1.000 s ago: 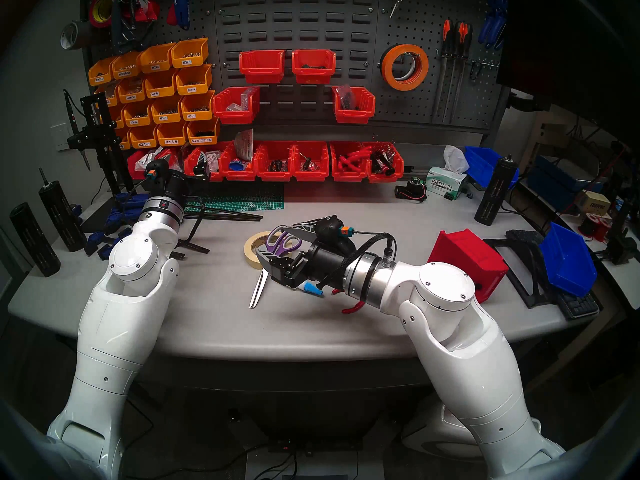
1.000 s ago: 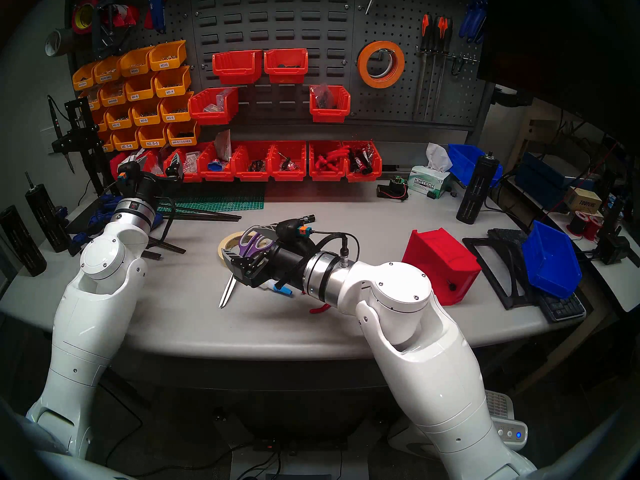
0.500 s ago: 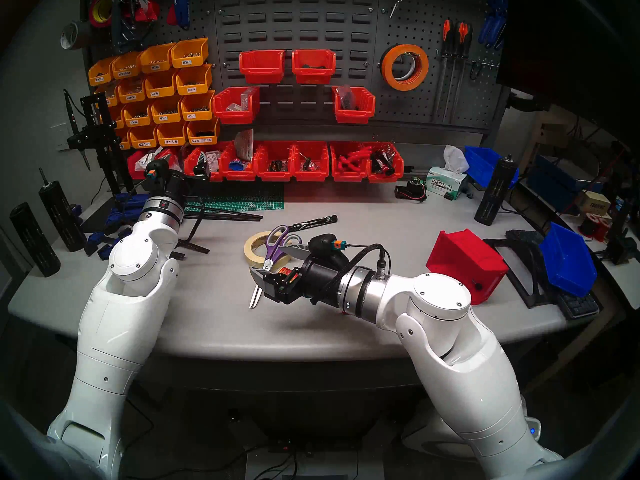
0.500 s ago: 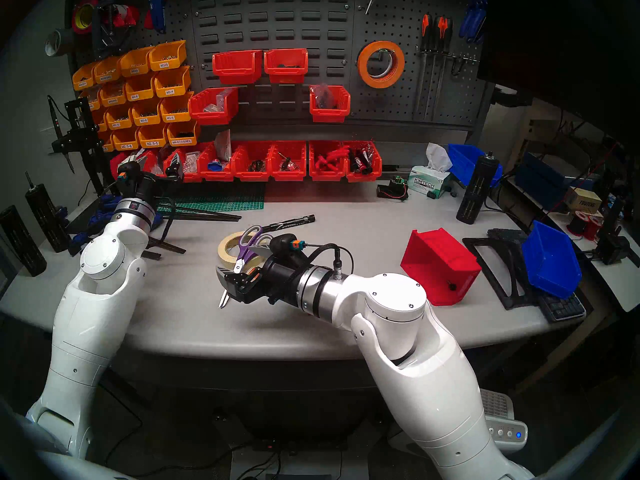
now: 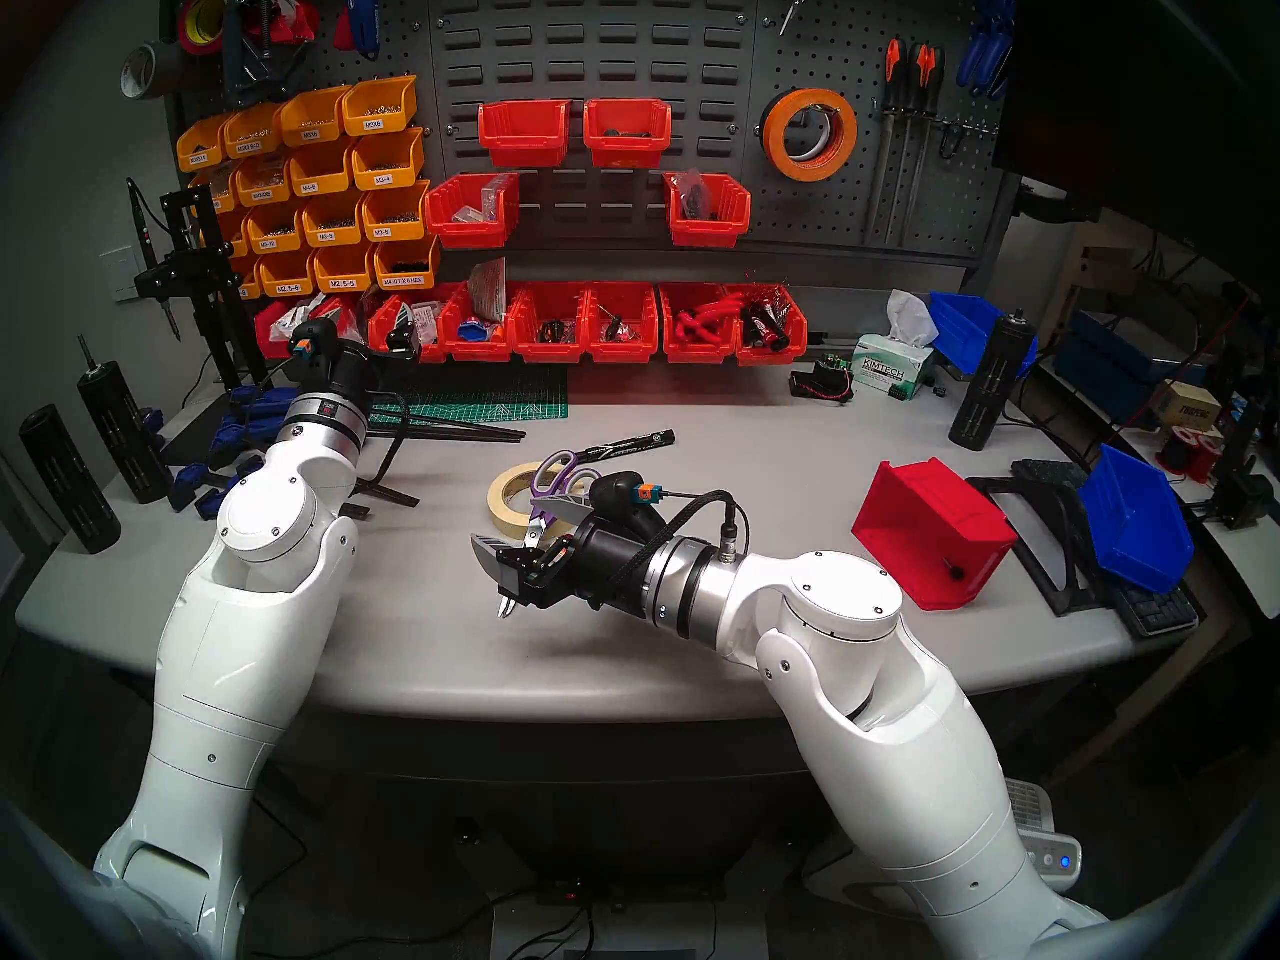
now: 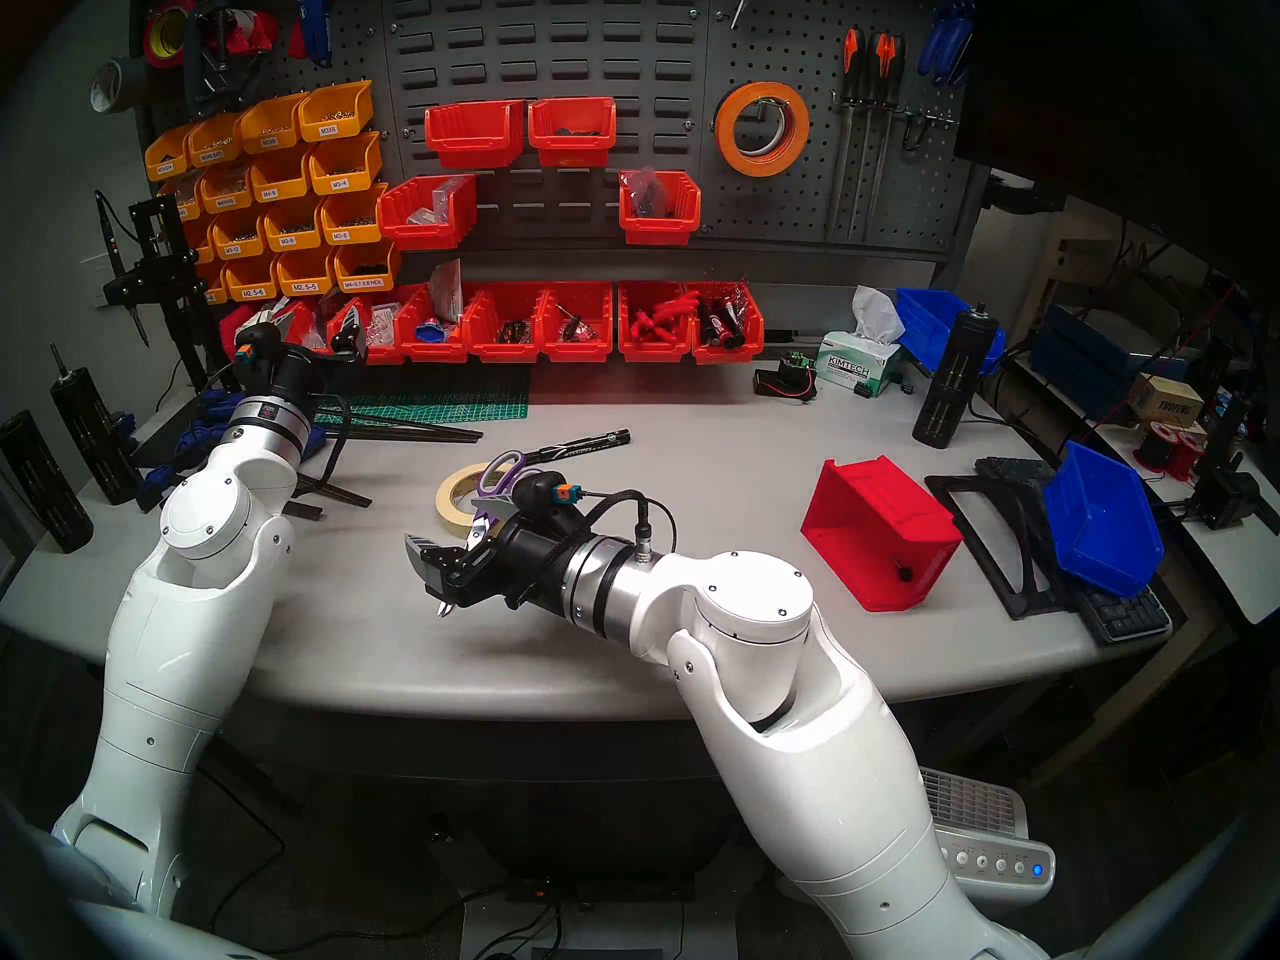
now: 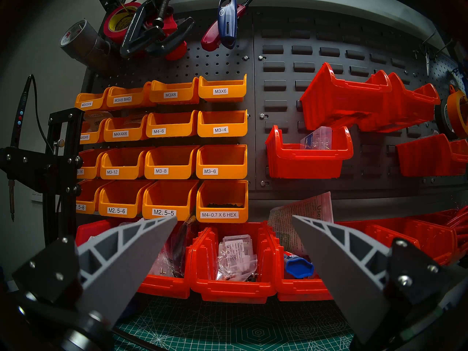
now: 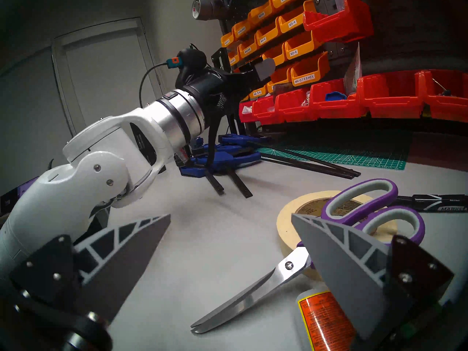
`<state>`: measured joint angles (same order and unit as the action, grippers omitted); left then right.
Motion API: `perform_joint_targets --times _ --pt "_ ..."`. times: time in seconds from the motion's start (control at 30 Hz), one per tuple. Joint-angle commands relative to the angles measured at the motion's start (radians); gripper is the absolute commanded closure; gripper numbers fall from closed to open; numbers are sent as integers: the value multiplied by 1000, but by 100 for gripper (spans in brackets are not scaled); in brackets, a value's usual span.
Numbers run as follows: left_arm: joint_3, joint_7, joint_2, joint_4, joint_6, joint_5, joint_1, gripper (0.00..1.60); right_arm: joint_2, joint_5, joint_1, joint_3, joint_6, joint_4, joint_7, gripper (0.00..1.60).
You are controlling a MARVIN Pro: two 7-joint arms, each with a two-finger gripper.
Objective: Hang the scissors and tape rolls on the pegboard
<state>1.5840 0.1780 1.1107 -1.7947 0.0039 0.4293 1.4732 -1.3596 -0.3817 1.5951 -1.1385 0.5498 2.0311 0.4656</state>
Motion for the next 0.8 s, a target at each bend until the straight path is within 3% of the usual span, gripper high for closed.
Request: perform_joint_targets --times 0.0,0.77 --pt "13 2 -2 -30 -12 2 -29 0 -48 12 -46 14 -26 -9 -23 0" --pt "13 2 -1 -30 -12 2 -29 0 -100 61 -58 28 4 -34 -154 0"
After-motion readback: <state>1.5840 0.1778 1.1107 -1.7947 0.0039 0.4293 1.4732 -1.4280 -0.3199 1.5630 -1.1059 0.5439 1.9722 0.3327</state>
